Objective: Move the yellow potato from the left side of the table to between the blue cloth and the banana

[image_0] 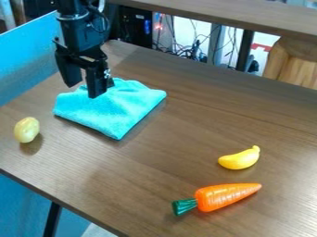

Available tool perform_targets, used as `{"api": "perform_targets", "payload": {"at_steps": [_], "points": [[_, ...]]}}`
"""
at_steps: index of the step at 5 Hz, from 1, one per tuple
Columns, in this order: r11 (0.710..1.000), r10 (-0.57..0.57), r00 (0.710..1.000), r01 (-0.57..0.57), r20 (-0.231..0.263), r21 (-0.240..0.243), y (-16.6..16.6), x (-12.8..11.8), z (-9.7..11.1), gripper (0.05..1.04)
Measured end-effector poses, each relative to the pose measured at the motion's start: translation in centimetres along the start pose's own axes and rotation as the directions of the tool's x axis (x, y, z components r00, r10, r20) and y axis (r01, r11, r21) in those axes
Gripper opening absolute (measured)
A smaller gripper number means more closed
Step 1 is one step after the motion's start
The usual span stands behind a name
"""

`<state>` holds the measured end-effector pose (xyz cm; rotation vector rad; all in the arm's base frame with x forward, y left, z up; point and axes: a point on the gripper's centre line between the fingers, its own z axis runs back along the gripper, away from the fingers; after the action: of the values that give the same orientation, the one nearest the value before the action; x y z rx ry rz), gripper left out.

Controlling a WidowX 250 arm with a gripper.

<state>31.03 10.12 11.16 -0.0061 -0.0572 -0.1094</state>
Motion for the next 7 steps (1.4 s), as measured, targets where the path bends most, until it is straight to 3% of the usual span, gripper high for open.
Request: {"api": "perform_targets", "payload": {"at_steps": [2,3,4,5,6,7], "points": [[1.000,-0.002,0.999,0.002,-0.033,-0.007,0.9,-0.9,-1.3,1.001],[0.998,0.043,0.998,-0.040,-0.055,0.045,3.1,-2.1,-1.5,1.001],[0.985,0.125,0.989,-0.114,-0.085,0.129,4.6,-3.0,-1.3,1.001],[0.964,0.227,0.962,-0.200,-0.151,0.177,7.2,-5.1,-2.6,1.001],[0.946,0.291,0.941,-0.256,-0.175,0.198,8.5,-6.1,-3.7,1.001],[0.945,0.304,0.930,-0.266,-0.208,0.190,8.9,-6.1,-4.6,1.001]]}}
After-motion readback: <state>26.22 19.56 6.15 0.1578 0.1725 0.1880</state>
